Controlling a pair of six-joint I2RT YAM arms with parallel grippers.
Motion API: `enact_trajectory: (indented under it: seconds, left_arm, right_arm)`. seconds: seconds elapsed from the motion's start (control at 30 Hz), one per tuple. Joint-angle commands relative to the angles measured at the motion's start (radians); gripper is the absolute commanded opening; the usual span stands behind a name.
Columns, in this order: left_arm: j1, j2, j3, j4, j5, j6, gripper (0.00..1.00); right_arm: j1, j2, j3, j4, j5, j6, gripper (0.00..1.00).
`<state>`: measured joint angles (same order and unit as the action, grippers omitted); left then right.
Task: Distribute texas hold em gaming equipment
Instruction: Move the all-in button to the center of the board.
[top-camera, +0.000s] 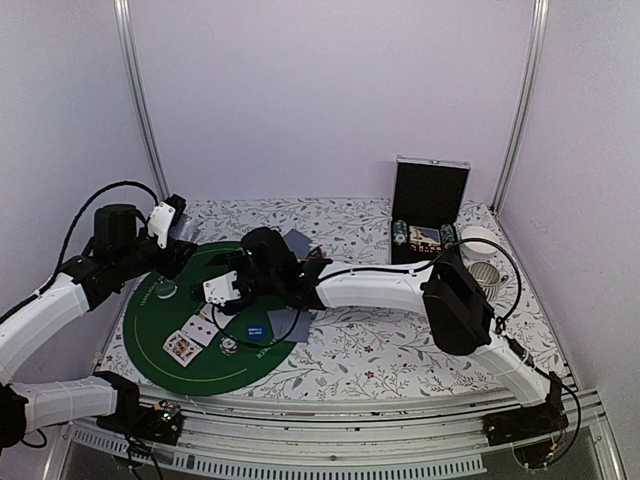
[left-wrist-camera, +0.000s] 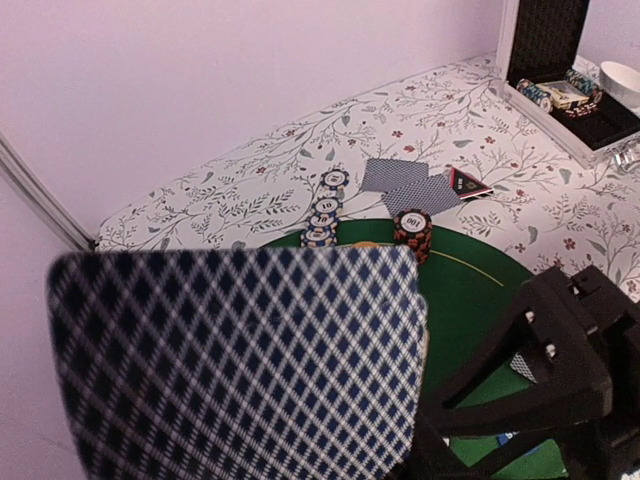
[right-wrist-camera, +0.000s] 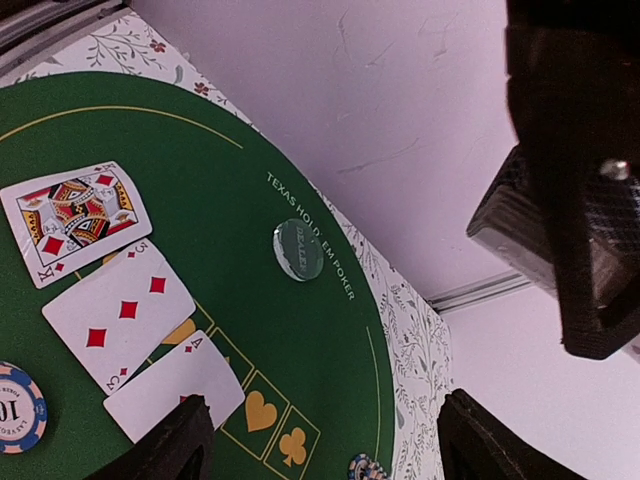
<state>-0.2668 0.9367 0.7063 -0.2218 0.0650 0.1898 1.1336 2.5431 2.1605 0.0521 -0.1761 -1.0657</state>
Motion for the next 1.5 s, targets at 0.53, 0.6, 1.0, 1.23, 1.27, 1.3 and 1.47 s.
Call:
enact_trajectory:
  seconds: [0.53,0.6,1.0,1.23,1.27,1.3,1.47]
  left_arm:
    - [0.012,0.0,0.017,0.027,0.016,-0.002,0.42]
    - [0.013,0.003,0.016,0.028,0.016,-0.002,0.42]
    - [0.012,0.021,0.016,0.025,0.019,-0.001,0.42]
    - [0.012,0.025,0.018,0.026,0.036,-0.001,0.42]
    - [0.013,0.027,0.019,0.027,0.038,-0.001,0.42]
    - [0.014,0.028,0.02,0.026,0.04,0.0,0.42]
    - [0.014,0.028,0.022,0.027,0.042,-0.001,0.42]
  right_arm:
    - [-0.389,-0.3,-0.199,-0.203,0.01,0.861,0.96]
    - [-0.417,-0.247,-0.158,-0.264,0.004,0.882,0.93]
    - [-0.486,0.095,0.177,-0.356,-0.181,1.12,0.71]
    - [-0.531,0.129,0.188,-0.289,-0.142,1.295,0.58]
    - [-0.545,0.132,0.183,-0.278,-0.158,1.317,0.54]
    - [-0.553,0.137,0.181,-0.265,-0.182,1.326,0.51]
    - [-0.574,0.207,0.224,-0.244,-0.309,1.33,0.38]
